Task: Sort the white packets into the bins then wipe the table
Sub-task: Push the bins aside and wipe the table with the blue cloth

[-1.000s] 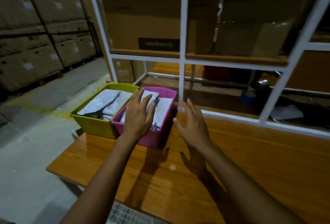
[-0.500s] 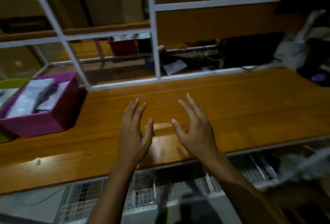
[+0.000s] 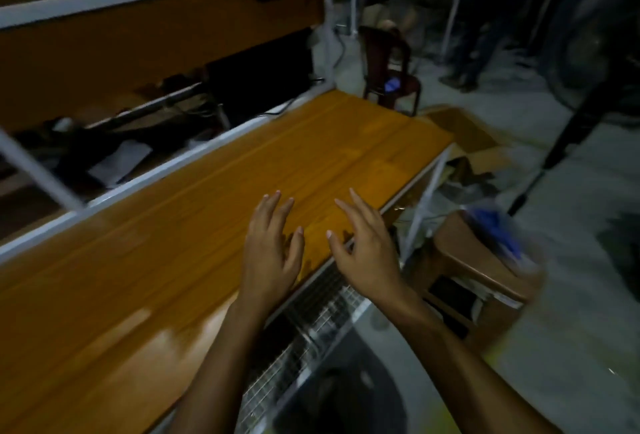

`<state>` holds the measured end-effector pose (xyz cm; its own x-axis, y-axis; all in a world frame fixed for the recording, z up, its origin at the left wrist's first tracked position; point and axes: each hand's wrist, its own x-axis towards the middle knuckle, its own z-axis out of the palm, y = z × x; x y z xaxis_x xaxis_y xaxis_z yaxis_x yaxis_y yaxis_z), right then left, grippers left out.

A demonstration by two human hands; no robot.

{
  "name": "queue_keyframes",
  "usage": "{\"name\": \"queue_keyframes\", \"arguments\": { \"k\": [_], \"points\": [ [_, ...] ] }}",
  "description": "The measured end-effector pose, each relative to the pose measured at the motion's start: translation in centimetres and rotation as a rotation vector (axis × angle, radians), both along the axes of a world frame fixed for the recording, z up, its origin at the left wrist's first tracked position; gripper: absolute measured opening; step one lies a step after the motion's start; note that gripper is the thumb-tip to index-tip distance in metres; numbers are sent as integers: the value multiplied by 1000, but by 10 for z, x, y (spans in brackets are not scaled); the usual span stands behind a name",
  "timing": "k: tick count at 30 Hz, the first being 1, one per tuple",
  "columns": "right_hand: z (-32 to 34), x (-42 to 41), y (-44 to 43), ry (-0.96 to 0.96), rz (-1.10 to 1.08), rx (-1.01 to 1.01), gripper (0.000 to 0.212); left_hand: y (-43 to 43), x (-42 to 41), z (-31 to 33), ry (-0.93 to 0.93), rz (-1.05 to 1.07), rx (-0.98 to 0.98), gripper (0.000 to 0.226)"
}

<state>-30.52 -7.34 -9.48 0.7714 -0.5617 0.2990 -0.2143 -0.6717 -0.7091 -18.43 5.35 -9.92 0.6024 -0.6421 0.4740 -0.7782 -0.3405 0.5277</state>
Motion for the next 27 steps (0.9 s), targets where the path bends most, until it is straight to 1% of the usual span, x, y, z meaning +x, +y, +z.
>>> {"name": "queue_keyframes", "arguments": {
  "k": [4, 7, 12, 16, 18, 21, 23, 26, 27],
  "points": [
    [-18, 4, -63, 17, -164, 42, 52, -84, 25, -12, 26, -172, 33, 52],
    [-28, 3, -103, 20, -295, 27, 51, -148, 36, -18, 53, -311, 80, 52],
    [-39, -13, -172, 46, -550, 45, 49, -262, 46, -26, 24, -506, 186, 56],
    [-58, -39, -230, 52, -692, 129, 47, -351, 47, -35, 7, -576, 275, 57],
    [-73, -53, -267, 57, -738, 181, 44, -395, 48, -50, -53, -615, 344, 58],
    [-111, -74, -328, 148, -816, 282, 45, -458, 49, -75, -104, -592, 435, 59],
    [-143, -85, -372, 224, -830, 320, 43, -500, 55, -90, -118, -577, 459, 57],
    [-198, -93, -439, 284, -797, 369, 26, -561, 77, -116, -150, -593, 506, 57],
    [-216, -95, -462, 322, -774, 372, 26, -577, 83, -124, -156, -601, 522, 58]
  ]
}}
